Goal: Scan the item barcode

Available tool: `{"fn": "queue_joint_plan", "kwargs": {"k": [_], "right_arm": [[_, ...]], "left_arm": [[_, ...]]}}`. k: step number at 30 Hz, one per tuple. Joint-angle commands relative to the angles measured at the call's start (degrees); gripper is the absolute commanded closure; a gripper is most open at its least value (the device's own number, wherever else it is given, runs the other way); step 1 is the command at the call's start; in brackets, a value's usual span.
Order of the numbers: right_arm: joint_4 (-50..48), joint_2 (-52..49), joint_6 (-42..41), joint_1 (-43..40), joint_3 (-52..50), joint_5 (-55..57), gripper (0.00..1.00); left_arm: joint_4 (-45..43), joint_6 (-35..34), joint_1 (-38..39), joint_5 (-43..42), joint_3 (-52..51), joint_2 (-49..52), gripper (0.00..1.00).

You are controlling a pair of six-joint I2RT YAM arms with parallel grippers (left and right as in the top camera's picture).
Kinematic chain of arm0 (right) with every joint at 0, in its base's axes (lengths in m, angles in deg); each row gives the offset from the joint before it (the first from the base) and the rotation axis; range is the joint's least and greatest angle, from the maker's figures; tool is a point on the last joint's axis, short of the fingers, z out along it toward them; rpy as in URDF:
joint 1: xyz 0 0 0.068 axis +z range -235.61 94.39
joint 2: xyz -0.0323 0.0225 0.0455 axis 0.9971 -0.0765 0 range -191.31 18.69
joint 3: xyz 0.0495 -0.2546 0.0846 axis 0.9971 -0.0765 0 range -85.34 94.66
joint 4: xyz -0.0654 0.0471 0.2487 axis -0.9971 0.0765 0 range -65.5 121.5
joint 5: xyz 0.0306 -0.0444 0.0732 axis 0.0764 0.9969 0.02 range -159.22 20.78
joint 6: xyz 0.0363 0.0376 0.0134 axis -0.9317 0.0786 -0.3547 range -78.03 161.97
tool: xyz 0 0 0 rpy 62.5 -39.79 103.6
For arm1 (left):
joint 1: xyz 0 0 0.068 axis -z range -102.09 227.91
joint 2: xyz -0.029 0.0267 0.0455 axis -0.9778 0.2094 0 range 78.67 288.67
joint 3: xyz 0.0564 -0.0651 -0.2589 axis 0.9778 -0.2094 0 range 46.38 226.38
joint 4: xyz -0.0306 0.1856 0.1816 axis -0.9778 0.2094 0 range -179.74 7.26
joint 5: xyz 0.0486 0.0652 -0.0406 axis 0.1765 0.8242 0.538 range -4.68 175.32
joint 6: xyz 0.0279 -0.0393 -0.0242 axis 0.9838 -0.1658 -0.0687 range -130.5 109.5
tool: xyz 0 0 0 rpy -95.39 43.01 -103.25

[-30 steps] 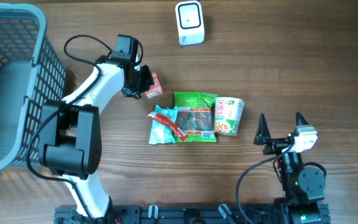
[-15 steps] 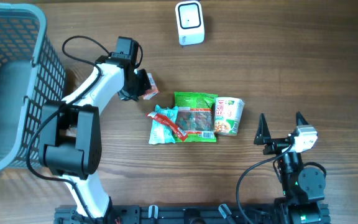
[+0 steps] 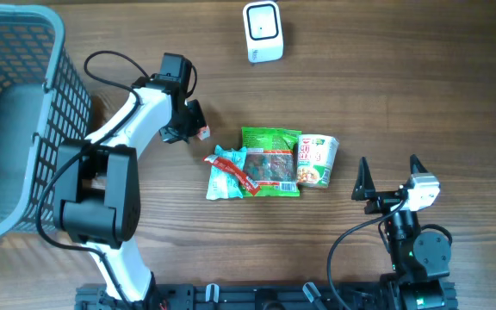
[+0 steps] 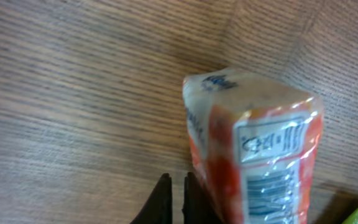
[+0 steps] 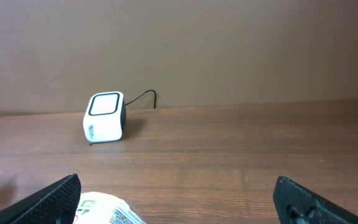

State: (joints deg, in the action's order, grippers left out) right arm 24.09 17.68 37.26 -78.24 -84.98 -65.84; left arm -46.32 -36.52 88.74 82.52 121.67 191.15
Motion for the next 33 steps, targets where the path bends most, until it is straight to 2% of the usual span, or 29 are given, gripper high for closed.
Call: {"fn": "queue_joint_plan", "kwargs": {"k": [1, 3, 5, 6, 7, 8, 9, 10, 11, 33], "right_arm": [[-0.2, 0.2, 0.2, -0.2, -0.1, -0.7, 0.00], [-0.2, 0.2, 0.2, -0.2, -0.1, -0.7, 0.00], [-0.2, 0.2, 0.2, -0.2, -0.1, -0.7, 0.00], [-0.2, 0.2, 0.2, -0.2, -0.1, -0.6, 0.00], [-0.2, 0.2, 0.2, -0.2, -0.1, -0.7, 0.00], [-0.2, 0.2, 0.2, -0.2, -0.1, -0.7, 0.00], [-0.2, 0.2, 0.2, -0.2, -0.1, -0.7, 0.00], [-0.2, 0.2, 0.2, -0.2, -0.1, -0.7, 0.00], [-0.2, 0.2, 0.2, -0.2, -0.1, -0.7, 0.00], [-0.2, 0.2, 0.2, -0.2, -0.1, -0.6, 0.01]], "left_arm": [[1.2, 0.3, -2.4, 1.2, -0.1, -7.0, 0.87], [2.1, 0.3, -3.7, 1.5, -0.1, -10.4, 0.82], [3.3, 3.1, -4.9, 2.6, -0.1, -14.4, 0.71], [4.0, 4.8, -5.1, 5.5, -0.1, -15.9, 0.66], [4.7, 5.7, -5.1, 10.0, -0.1, -17.2, 0.57], [4.7, 6.7, -5.1, 14.4, -0.1, -18.0, 0.43], [4.7, 6.8, -5.1, 19.9, -0.1, -18.3, 0.08], [4.7, 6.8, -5.1, 23.0, -0.1, -18.3, 0.00], [5.2, 6.8, -5.2, 24.8, -0.1, -18.3, 0.00], [5.8, 6.7, -5.2, 24.7, -0.1, -18.3, 0.00]]}}
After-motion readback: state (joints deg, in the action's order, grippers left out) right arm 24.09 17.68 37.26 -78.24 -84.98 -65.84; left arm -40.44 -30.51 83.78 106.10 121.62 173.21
